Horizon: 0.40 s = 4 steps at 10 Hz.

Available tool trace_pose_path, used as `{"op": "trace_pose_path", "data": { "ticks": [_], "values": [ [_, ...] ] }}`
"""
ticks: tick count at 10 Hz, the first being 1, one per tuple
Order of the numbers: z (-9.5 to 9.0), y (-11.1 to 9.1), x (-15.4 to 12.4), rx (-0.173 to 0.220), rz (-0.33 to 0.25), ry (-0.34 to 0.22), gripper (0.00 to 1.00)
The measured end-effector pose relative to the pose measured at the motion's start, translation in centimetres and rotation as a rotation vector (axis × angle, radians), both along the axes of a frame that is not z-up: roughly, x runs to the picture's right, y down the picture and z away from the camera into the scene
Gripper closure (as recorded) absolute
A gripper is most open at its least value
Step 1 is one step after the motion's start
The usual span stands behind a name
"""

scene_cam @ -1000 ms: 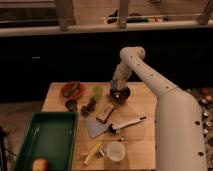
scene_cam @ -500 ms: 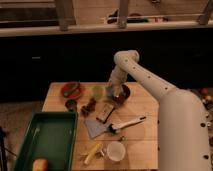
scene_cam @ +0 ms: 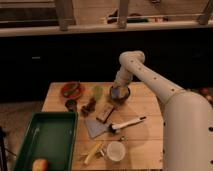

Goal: Wipe purple bowl with sponge

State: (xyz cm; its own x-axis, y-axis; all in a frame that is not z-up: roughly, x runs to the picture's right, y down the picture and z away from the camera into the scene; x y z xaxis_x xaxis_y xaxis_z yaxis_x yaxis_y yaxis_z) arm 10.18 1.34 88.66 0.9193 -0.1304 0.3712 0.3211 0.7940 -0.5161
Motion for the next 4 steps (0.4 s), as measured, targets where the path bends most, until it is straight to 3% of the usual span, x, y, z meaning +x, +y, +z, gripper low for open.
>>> {"op": "trace_pose_path", "data": {
  "ticks": [4],
  "values": [
    [1.7,-2.9,1.5,0.032,0.048,0.055,1.0]
  ]
}}
